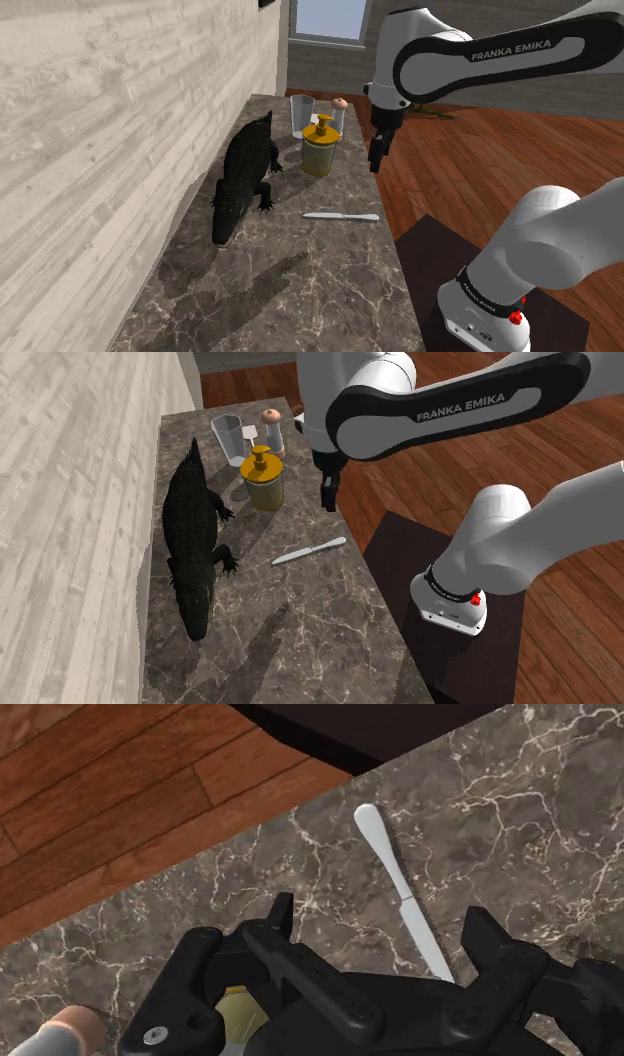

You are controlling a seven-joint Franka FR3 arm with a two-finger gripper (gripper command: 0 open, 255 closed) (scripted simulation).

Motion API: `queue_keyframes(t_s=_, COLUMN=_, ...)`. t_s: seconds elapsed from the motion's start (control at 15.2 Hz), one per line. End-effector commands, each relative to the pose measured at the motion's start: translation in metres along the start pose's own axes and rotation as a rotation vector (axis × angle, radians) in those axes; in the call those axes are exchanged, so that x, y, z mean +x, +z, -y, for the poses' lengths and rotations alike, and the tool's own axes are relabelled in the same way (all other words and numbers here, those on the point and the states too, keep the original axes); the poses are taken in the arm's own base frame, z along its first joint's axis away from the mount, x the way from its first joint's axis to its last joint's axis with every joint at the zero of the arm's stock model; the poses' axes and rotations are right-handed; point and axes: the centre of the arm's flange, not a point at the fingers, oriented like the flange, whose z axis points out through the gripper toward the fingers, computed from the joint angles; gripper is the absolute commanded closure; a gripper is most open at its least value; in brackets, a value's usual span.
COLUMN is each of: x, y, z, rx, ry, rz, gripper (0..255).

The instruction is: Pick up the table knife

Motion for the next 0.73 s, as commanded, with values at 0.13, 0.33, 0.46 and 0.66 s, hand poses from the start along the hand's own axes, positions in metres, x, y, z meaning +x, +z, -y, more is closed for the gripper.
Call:
queue_keyframes(t_s=0.13, x=0.029, y=0.045, z=0.016, rx=-0.008, ry=-0.143, rz=0.025, gripper=0)
queue_keyframes(t_s=0.33, x=0.047, y=0.079, z=0.03, rx=-0.015, ry=-0.248, rz=0.046, gripper=0)
queue_keyframes(t_s=0.46, x=0.058, y=0.103, z=0.041, rx=-0.019, ry=-0.318, rz=0.059, gripper=0)
queue_keyframes(t_s=0.66, x=0.072, y=0.137, z=0.058, rx=-0.025, ry=-0.422, rz=0.079, gripper=0)
